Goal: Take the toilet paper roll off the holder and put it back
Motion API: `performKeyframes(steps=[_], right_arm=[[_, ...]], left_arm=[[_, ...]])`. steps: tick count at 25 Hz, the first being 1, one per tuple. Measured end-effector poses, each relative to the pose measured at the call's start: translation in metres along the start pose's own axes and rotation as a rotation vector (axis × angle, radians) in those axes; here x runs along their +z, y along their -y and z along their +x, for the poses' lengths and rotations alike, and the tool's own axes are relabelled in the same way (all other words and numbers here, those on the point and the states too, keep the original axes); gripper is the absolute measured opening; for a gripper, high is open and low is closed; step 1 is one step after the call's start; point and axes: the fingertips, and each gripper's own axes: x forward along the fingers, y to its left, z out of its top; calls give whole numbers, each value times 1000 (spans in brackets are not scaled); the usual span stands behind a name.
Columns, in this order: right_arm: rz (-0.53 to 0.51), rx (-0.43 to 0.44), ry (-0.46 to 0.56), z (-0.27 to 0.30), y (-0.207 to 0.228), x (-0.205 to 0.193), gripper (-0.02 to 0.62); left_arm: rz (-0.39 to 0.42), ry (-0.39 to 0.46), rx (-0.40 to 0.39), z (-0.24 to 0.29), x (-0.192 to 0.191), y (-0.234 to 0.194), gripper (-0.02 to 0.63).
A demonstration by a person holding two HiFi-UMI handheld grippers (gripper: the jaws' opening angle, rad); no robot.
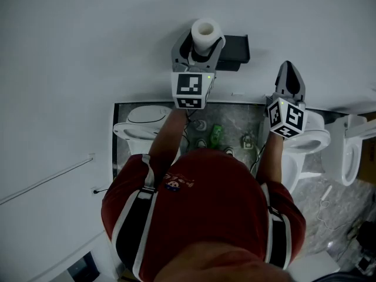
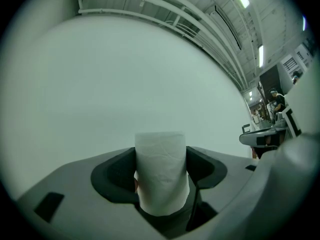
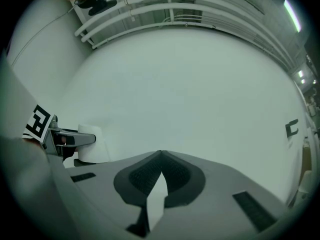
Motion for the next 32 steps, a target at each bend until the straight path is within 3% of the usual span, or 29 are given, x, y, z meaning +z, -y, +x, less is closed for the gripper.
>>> performKeyframes(steps=[5, 13, 23, 27, 32], right_arm=[[2, -12, -7, -2, 3, -1, 8], [9, 1, -22, 0, 1, -7, 8], [6, 22, -39, -1, -8, -12, 8], [4, 20, -35, -3, -7, -11, 8], [3, 17, -30, -6, -5, -9, 8]], left_arm=[[8, -56, -9, 2, -10, 2, 333], [-45, -123, -18, 7, -22, 3, 333], [-60, -112, -25, 6, -24, 1, 333], [-93, -75, -36, 6, -18, 1, 365], [-73, -43, -29, 3, -4, -1, 385]])
